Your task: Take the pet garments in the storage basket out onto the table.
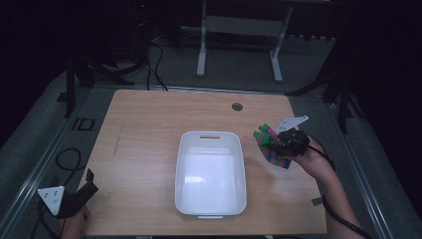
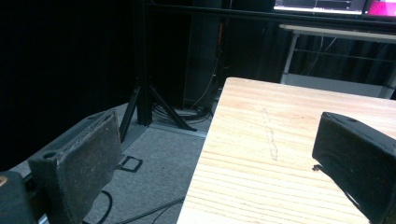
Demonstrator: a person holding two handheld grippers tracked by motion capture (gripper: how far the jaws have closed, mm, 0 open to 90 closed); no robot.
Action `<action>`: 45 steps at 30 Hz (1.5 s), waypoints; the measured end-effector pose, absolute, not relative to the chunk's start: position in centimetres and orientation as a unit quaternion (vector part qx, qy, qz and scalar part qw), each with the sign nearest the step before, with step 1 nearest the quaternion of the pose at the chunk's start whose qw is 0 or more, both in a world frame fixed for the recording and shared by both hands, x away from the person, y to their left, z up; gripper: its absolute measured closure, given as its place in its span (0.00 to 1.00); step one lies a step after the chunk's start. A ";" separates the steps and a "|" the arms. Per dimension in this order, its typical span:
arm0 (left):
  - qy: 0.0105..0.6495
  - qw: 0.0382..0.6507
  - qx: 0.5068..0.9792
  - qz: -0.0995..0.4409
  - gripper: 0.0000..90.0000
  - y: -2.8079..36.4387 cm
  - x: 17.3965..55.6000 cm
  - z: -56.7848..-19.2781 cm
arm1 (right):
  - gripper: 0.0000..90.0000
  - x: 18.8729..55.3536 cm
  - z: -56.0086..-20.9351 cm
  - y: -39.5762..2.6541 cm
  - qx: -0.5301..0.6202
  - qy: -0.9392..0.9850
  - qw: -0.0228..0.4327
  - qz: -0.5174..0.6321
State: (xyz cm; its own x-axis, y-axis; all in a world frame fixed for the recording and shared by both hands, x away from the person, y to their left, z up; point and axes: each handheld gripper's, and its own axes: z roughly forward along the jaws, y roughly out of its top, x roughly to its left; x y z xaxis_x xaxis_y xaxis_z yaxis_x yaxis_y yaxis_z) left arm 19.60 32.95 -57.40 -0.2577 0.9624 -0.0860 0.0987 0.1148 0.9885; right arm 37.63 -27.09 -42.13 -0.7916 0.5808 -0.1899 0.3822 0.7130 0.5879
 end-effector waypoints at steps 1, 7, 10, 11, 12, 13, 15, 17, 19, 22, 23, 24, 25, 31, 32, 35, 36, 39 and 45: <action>0.612 0.428 0.434 0.505 0.02 32.9 19.6 -57.4 | 0.73 37.6 -42.1 -27.1 0.265 0.907 0.184 0.270; 0.612 0.426 0.435 0.505 0.02 32.9 19.6 -57.4 | 0.73 38.7 -46.2 -26.2 0.278 0.910 0.188 0.244; 0.611 0.425 0.435 0.507 0.02 32.9 19.6 -57.4 | 0.73 39.3 -48.1 -26.0 0.290 0.908 0.183 0.240; 0.610 0.425 0.435 0.507 0.02 32.9 19.6 -57.4 | 0.73 39.4 -48.6 -26.0 0.294 0.907 0.182 0.239; 0.610 0.425 0.435 0.507 0.02 32.9 19.6 -57.4 | 0.73 39.4 -48.6 -26.0 0.294 0.907 0.182 0.239; 0.611 0.425 0.435 0.507 0.02 32.9 19.6 -57.4 | 0.72 39.7 -49.5 -26.0 0.299 0.907 0.183 0.232; 0.611 0.425 0.434 0.507 0.02 32.9 19.6 -57.4 | 0.72 39.9 -50.4 -26.1 0.305 0.907 0.178 0.227; 0.611 0.426 0.434 0.507 0.02 32.9 19.6 -57.4 | 0.72 40.1 -51.1 -26.1 0.313 0.906 0.177 0.224; 0.611 0.425 0.434 0.507 0.02 32.9 19.6 -57.4 | 0.71 40.2 -51.9 -26.2 0.318 0.905 0.175 0.222; 0.611 0.424 0.435 0.507 0.02 32.9 19.6 -57.4 | 0.71 40.4 -52.8 -26.2 0.328 0.903 0.169 0.220; 0.611 0.425 0.435 0.507 0.02 32.9 19.6 -57.4 | 0.70 40.4 -53.2 -26.2 0.329 0.904 0.169 0.216; 0.611 0.425 0.435 0.507 0.02 32.9 19.6 -57.4 | 0.70 40.4 -53.2 -26.2 0.329 0.904 0.169 0.216; 0.611 0.425 0.434 0.507 0.02 32.9 19.6 -57.4 | 0.70 40.4 -53.3 -26.2 0.333 0.902 0.167 0.220; 0.612 0.427 0.433 0.505 0.02 32.9 19.6 -57.4 | 0.49 40.4 -52.8 -25.9 0.330 0.906 0.161 0.213; 0.612 0.427 0.433 0.505 0.02 32.9 19.6 -57.4 | 0.46 40.4 -52.6 -26.0 0.330 0.905 0.161 0.213; 0.612 0.426 0.434 0.506 0.02 32.9 19.6 -57.4 | 0.41 40.0 -51.4 -26.1 0.332 0.900 0.163 0.232; 0.612 0.426 0.434 0.506 0.02 32.9 19.6 -57.4 | 0.38 39.8 -50.7 -26.2 0.331 0.896 0.168 0.242; 0.611 0.427 0.434 0.505 0.02 32.9 19.6 -57.4 | 0.35 39.2 -49.0 -26.5 0.327 0.887 0.187 0.266; 0.611 0.428 0.434 0.505 0.02 32.9 19.6 -57.4 | 0.24 37.7 -46.2 -28.2 0.339 0.862 0.182 0.331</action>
State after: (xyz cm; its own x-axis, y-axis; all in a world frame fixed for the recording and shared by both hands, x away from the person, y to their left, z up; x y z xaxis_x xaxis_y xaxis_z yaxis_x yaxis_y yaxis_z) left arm 19.59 32.94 -57.40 -0.2566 0.9627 -0.0856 0.0986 0.1142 0.9886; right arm 37.75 -28.22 -46.16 -0.7037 0.7049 -0.0890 0.4644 0.5511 0.6932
